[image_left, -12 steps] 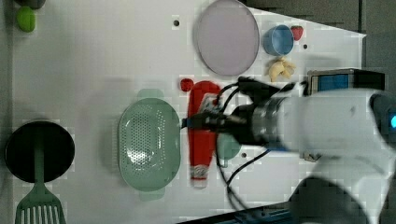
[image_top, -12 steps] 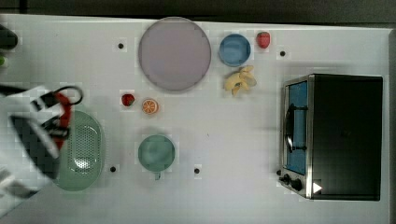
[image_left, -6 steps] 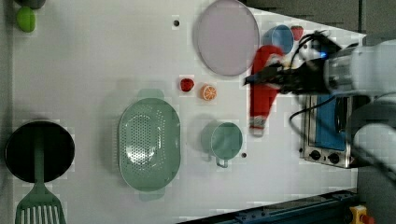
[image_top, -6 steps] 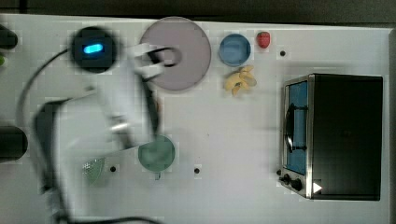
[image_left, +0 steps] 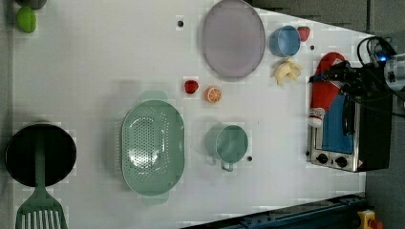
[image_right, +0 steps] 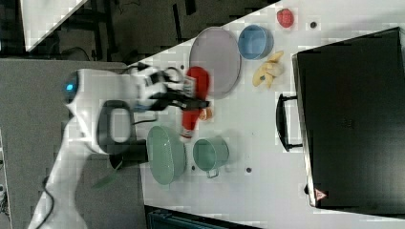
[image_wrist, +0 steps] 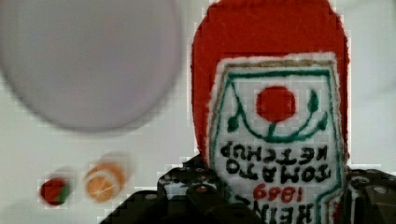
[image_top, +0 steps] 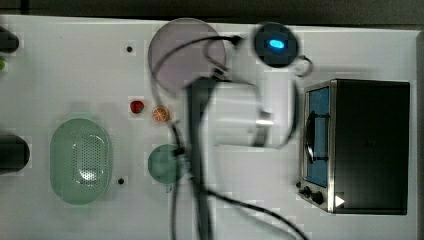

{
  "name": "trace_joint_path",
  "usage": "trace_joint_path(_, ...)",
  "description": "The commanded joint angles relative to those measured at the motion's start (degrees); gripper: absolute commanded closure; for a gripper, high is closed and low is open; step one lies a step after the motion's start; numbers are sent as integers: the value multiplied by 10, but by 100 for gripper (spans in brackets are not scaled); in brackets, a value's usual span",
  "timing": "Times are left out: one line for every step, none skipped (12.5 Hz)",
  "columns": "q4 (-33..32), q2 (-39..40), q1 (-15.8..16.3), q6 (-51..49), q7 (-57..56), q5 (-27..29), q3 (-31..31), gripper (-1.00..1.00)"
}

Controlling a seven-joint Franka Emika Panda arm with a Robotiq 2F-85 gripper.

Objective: Pick ketchup from strainer and place it on the table

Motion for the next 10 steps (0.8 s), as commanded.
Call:
trace_joint_path(-50,4,14,41,-42,0,0,-18)
trace_joint_path(-74,5,14,73,-42,-1,-2,-18)
trace_joint_path(-98,7,14,102,-42,-1,-3,-18)
trace_joint_path(-120,11,15,126,-42,-1,-3,-18)
trace_joint_path(-139,18,14,146,-42,-1,-3,-18)
trace_joint_path(-154,28,14,163,-42,-1,-3,-18)
trace_joint_path(-165,41,14,179,-42,-1,-3,-18)
trace_joint_path(-170,54,14,199,-42,-1,-3,-18)
trace_joint_path(-174,65,14,217,-42,-1,-6,-25)
trace_joint_path(-178,74,14,231,-42,-1,-9,-44)
